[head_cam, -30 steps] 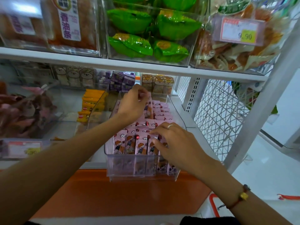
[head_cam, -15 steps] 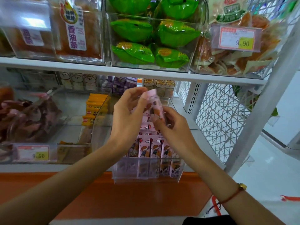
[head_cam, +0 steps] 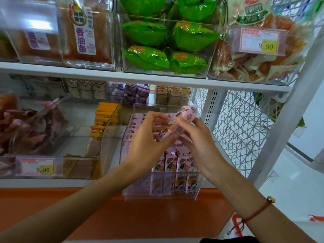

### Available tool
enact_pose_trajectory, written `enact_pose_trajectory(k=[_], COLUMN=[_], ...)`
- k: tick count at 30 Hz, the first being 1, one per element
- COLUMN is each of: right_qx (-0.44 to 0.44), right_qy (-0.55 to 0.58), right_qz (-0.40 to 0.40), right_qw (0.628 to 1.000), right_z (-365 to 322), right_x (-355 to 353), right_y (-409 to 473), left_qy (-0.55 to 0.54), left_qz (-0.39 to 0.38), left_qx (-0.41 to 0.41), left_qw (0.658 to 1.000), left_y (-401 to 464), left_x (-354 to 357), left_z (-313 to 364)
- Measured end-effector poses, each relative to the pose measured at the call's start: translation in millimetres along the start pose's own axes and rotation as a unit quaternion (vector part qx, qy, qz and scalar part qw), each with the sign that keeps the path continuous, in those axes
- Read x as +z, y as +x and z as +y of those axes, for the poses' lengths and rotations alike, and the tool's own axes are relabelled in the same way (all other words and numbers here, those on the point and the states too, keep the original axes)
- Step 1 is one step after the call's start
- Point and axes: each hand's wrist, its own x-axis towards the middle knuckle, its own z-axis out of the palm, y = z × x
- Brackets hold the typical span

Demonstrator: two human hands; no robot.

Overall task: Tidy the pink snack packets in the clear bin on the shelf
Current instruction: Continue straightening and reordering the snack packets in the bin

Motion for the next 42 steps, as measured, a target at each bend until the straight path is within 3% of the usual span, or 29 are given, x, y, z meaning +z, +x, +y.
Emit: enact_pose_trajectory(k=[4, 8, 11, 14, 16, 18, 20, 22, 26, 30, 36, 39, 42], right_qx=[-0.032, -0.082, -0.070, -0.028, -0.005, 0.000, -0.002, -0.008, -0.089, -0.169, -0.150, -0.125, -0.083], right_qy=[0.029, -0.014, -0.034, -0.045, -0.043, -0.048, -0.061, -0.070, -0.066, -0.060, -0.167, -0.189, -0.160], right_qz=[0.004, 0.058, 0.034, 0.026, 0.031, 0.025, 0.025, 0.021, -0.043, -0.103, -0.007, 0.021, -0.005], right_qw=[0.999, 0.995, 0.996, 0.998, 0.999, 0.999, 0.998, 0.997, 0.993, 0.978, 0.974, 0.974, 0.984], right_z=[-3, 1, 0, -1, 0, 0, 2, 2, 0, -2, -5, -5, -8], right_x=[-4, -6, -9, -13, -14, -15, -14, -13, -12, -12, -2, -3, -10], right_y=[2, 2, 4, 9, 11, 11, 11, 11, 9, 3, -5, -3, 3], left_qy=[-0.035, 0.027, 0.018, -0.025, -0.085, -0.123, -0.135, -0.117, -0.039, -0.003, 0.114, 0.145, 0.117], left_qz=[-0.038, -0.029, -0.047, -0.117, -0.156, -0.176, -0.181, -0.178, -0.103, -0.048, 0.051, 0.015, -0.082], left_qx=[-0.015, 0.005, -0.004, -0.078, -0.171, -0.255, -0.280, -0.248, -0.075, 0.016, 0.094, 0.115, 0.037], left_qw=[0.999, 0.999, 0.999, 0.990, 0.969, 0.943, 0.933, 0.945, 0.991, 0.999, 0.988, 0.983, 0.989], left_y=[-2, 0, 4, 10, 14, 16, 16, 15, 13, 10, 5, 3, 7], left_x=[2, 1, -4, -12, -16, -17, -16, -16, -22, -24, -15, -10, -13], left_z=[-7, -8, -5, -2, -1, 1, 2, 0, -7, -10, -5, -2, -1])
